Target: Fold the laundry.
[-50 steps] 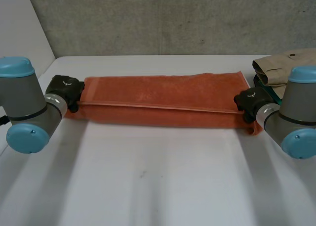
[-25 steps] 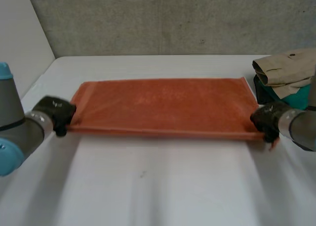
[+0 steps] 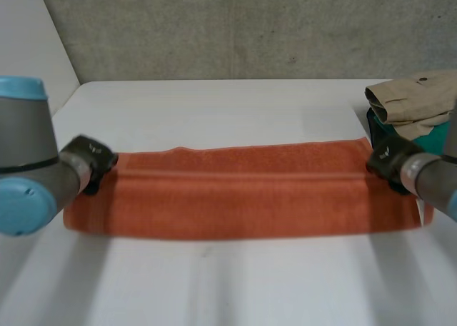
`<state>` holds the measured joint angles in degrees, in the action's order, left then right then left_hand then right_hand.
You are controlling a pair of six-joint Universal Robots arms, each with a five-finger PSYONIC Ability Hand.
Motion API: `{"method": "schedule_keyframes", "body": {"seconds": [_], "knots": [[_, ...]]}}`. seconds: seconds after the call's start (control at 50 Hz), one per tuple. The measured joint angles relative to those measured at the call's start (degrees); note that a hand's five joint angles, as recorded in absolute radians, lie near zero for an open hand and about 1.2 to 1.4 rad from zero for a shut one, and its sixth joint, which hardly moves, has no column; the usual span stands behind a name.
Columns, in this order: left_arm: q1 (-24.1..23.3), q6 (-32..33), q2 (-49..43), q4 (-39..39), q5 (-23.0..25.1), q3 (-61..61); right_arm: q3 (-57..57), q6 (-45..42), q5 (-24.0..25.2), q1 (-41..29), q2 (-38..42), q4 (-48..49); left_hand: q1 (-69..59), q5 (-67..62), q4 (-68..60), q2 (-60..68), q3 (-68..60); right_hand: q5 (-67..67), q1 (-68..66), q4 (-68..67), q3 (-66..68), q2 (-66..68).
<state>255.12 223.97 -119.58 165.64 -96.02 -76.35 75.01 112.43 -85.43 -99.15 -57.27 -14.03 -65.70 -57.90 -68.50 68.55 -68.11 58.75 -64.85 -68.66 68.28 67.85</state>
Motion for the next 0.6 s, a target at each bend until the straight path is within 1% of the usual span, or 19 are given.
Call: {"method": "schedule_keyframes", "body": {"seconds": [0.02,0.08,0.12,0.18,0.22,0.26,0.3,0.34,0.36,0.38,0.4,0.42,0.44,0.46,0.48,0.54,0.58,0.6], "knots": [[-0.5,-1.0,-2.5,0.9,-0.9,3.9,-1.6,0.8,0.2,-0.5,2.0,4.2,0.0,0.0,0.0,0.0,0.0,0.0,0.0,0.0,0.0,0.0],[-1.2,-2.1,-7.2,1.5,-3.4,10.4,-4.5,1.5,0.9,-1.2,5.6,11.5,0.0,0.0,0.0,0.0,0.0,0.0,0.0,0.0,0.0,0.0],[-1.5,-2.4,-9.6,1.4,-4.8,13.6,-5.6,1.6,1.4,-1.4,7.0,14.3,0.0,0.0,0.0,0.0,0.0,0.0,0.0,0.0,0.0,0.0],[-2.0,-2.8,-15.0,0.7,-8.3,20.8,-9.6,1.6,3.4,-2.0,11.9,22.2,0.0,0.0,0.0,0.0,0.0,0.0,0.0,0.0,0.0,0.0],[-2.2,-2.8,-16.8,0.5,-9.2,23.4,-10.9,1.7,4.0,-2.2,13.3,24.0,0.0,0.0,0.0,0.0,0.0,0.0,0.0,0.0,0.0,0.0],[-2.4,-2.8,-19.6,0.4,-10.1,27.7,-14.3,1.8,4.8,-2.5,16.5,26.8,0.0,0.0,0.0,0.0,0.0,0.0,0.0,0.0,0.0,0.0],[-2.5,-2.8,-21.2,0.6,-10.2,30.4,-16.8,1.9,5.0,-2.8,18.6,27.9,0.0,0.0,0.0,0.0,0.0,0.0,0.0,0.0,0.0,0.0],[-2.8,-2.8,-22.7,0.7,-9.7,32.8,-19.4,2.1,4.9,-3.0,20.7,28.3,7.7,7.4,7.7,-7.7,7.5,-8.5,5.9,8.2,-8.2,-8.1],[-3.0,-2.9,-23.5,0.8,-9.3,33.9,-20.8,2.2,4.8,-3.1,21.8,28.4,16.7,15.4,15.9,-17.1,16.7,-17.1,15.1,16.6,-17.7,-17.8],[-3.3,-3.0,-24.2,1.0,-8.8,35.1,-22.4,2.4,4.6,-3.3,23.1,28.4,23.9,22.0,22.5,-22.6,22.1,-26.8,23.6,26.0,-26.1,-26.5],[-3.7,-3.2,-24.8,1.1,-8.4,35.9,-23.6,2.6,4.4,-3.4,24.0,28.4,34.6,31.3,32.0,-33.2,31.3,-36.3,32.9,34.9,-35.1,-35.8],[-3.8,-3.2,-25.0,1.1,-8.2,36.3,-24.0,2.6,4.4,-3.4,24.3,28.4,40.2,36.1,36.9,-36.8,36.1,-37.6,35.3,36.1,-36.2,-37.0],[-4.4,-3.4,-25.7,1.3,-7.5,37.3,-25.3,2.9,4.1,-3.6,25.4,28.4,52.1,49.3,50.7,-50.4,49.6,-47.2,44.6,45.7,-45.8,-47.6],[-5.0,-3.5,-26.1,1.4,-6.9,38.0,-27.2,3.4,3.6,-3.8,26.8,28.4,54.9,53.3,54.8,-54.8,53.9,-55.1,51.7,54.5,-54.5,-54.7],[-5.4,-3.6,-26.2,1.5,-6.6,38.2,-28.0,3.9,3.2,-3.9,27.2,28.4,55.0,55.1,56.8,-56.5,55.9,-56.0,52.4,55.7,-55.8,-55.7],[-6.3,-4.0,-25.6,1.8,-6.1,38.1,-28.7,5.7,2.1,-4.2,27.1,28.1,55.0,55.1,57.0,-56.9,56.1,-56.1,52.4,56.3,-56.4,-56.0],[-6.6,-4.5,-24.4,2.0,-6.0,37.0,-28.2,7.1,1.4,-4.2,26.1,27.7,55.0,55.1,57.0,-56.9,56.1,-56.1,52.4,56.4,-56.4,-56.0],[-6.6,-5.0,-23.4,2.3,-6.1,36.0,-26.8,9.4,0.6,-4.1,24.1,27.0,55.0,55.1,57.0,-56.9,56.1,-56.1,52.4,56.4,-56.4,-56.0]]}}
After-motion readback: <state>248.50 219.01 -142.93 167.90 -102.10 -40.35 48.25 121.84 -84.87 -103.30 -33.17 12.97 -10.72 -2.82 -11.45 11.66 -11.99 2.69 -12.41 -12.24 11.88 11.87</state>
